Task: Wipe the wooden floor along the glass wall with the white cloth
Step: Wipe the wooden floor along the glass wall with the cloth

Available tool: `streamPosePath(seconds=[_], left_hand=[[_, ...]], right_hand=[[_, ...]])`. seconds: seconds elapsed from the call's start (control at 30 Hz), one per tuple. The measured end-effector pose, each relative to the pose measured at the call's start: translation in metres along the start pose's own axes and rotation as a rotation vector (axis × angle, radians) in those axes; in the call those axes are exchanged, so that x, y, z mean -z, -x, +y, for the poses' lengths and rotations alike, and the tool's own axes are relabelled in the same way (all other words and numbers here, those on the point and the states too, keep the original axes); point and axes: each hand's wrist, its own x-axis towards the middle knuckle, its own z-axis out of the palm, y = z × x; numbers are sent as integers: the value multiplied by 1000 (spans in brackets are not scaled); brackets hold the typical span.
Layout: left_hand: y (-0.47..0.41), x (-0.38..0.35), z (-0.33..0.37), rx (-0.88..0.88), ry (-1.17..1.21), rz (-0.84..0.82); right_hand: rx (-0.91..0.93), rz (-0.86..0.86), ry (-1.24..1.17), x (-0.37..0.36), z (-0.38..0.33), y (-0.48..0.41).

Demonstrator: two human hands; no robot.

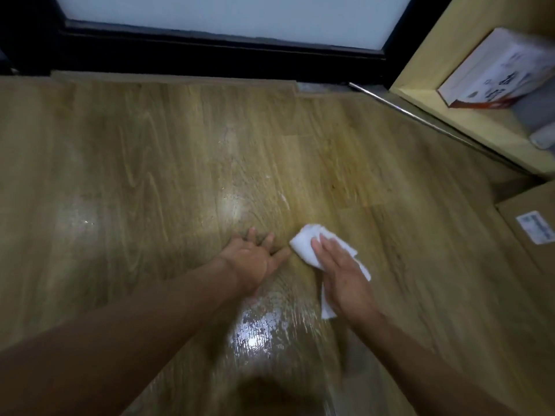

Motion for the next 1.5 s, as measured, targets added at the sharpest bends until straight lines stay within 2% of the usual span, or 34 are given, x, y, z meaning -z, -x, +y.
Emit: streamPosePath(seconds=[0.07, 0.2, 0.33, 0.4, 0.5, 0.57, 0.63, 0.8, 0.87, 0.9, 0.93, 1.0, 1.07, 1.1, 1.2, 1.27, 1.33, 1.4, 1.5], left_hand=[[-2, 2, 8, 16, -12, -43], [-4, 6, 12, 16, -65, -91], [-5, 14, 13, 0, -62, -132], [-4, 15, 15, -39, -64, -90], [-7, 13, 21, -95, -45, -96], [-13, 16, 24, -95, -29, -119], [-18, 19, 23, -123, -43, -73], [-30, 11, 13, -239, -73, 137], [-33, 9, 10, -212, -19, 139], [-34, 11, 9, -175, 16, 100], [-36, 14, 9, -131, 40, 52], [-40, 19, 9, -65, 45, -24], [-44, 20, 10, -46, 37, -57], [-44, 20, 10, -43, 39, -60], [-46, 17, 9, -33, 33, -50], [-48, 16, 8, -25, 36, -64], [-50, 17, 8, -26, 30, -74], [-49, 18, 7, -34, 4, -74], [-46, 23, 7, -41, -59, -61]], right_hand=[[22, 45, 44, 13, 23, 29], [-313, 80, 70, 36, 65, 20], [-352, 146, -1, 28, 46, -26], [-331, 180, 18, 16, 23, -29], [-144, 156, -22, 0, 3, 0], [-18, 95, -37, 2, 15, 22], [17, 99, -29, 13, 36, 30], [-401, 286, -63, 24, 62, -23], [-486, 324, -56, 20, 54, -42], [-459, 324, -25, 18, 48, -41], [-359, 296, 10, 17, 44, -32], [-68, 189, 65, 17, 48, 0], [36, 129, 43, 27, 74, 26], [-10, 148, 28, 31, 89, 36], [-360, 244, -4, 36, 121, 40], [-568, 287, -13, 38, 125, 9], [-659, 337, 20, 36, 115, -34], [-591, 351, 69, 29, 95, -68], [-293, 243, 38, 14, 62, -79]])
